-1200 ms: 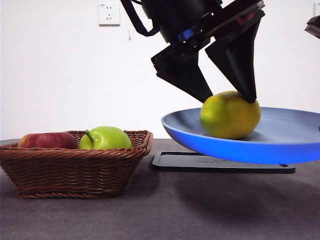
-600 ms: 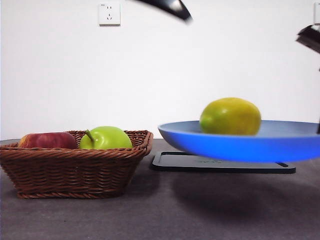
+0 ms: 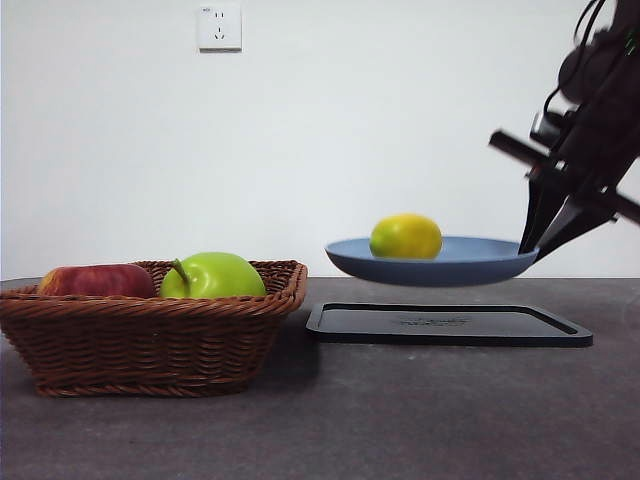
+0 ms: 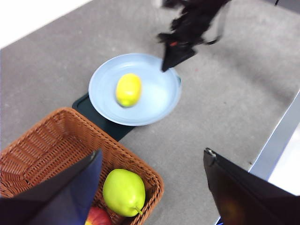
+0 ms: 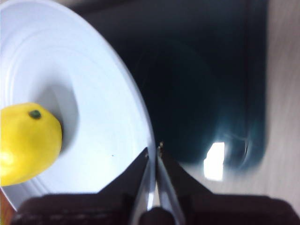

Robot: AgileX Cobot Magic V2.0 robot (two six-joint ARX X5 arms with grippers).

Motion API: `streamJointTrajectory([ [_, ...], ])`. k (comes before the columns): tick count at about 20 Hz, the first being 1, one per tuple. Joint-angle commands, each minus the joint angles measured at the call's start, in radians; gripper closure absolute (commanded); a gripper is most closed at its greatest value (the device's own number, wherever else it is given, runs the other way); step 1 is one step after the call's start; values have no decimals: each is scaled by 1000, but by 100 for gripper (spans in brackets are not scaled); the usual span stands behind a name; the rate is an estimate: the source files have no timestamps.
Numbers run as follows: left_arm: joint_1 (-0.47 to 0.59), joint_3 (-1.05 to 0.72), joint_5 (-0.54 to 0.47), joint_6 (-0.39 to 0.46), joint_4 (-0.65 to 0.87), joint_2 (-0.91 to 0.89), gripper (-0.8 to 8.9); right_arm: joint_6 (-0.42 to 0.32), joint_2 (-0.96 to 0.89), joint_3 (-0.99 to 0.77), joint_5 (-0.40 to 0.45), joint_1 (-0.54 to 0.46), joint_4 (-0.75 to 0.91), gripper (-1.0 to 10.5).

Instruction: Take the lemon from the basket,put the lemon in the plate,hand out the plate

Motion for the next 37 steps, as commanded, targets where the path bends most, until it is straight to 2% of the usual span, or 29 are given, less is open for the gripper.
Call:
streamJointTrajectory([
  [1,-6,15,-1,-6,-1,10,437,11,93,74,-8,-9,6,944],
  [7,-3,15,-2,-11,36,16,437,12,180,95,44,-17,58,943],
  [9,-2,15,-1,-11,36,16,437,-13,182,95,43,-21,58,932],
  [14,-2,15,-2,-11,36,16,437,-43,182,95,40,-23,64,681],
  [19,-2,15,-37,-10,49,18,438,-56,154,95,38,-28,37,676],
  [22,-2,15,-47,-2,53,24,439,-128,85,95,39,-28,-91,679],
  [24,-1,15,-47,22,58,32,449,-175,26,95,37,-26,-190,736],
  [26,2,15,-62,71,54,47,556,-212,-36,95,35,-8,-278,789],
  [29,17,15,-156,118,40,76,776,-258,-147,84,40,48,-344,888],
  [30,26,15,-181,137,36,86,815,-264,-193,66,43,75,-335,921],
  [31,42,14,-203,156,31,92,808,-266,-241,41,50,106,-310,945],
  [32,66,14,-203,171,30,97,808,-265,-293,11,84,141,-279,944],
  [34,122,11,-193,175,28,96,808,-251,-401,-66,212,209,-193,944],
  [35,157,4,-161,175,27,90,808,-236,-468,-118,290,247,-142,944],
  [37,226,-43,-63,175,48,63,808,-222,-591,-223,393,316,-37,944],
])
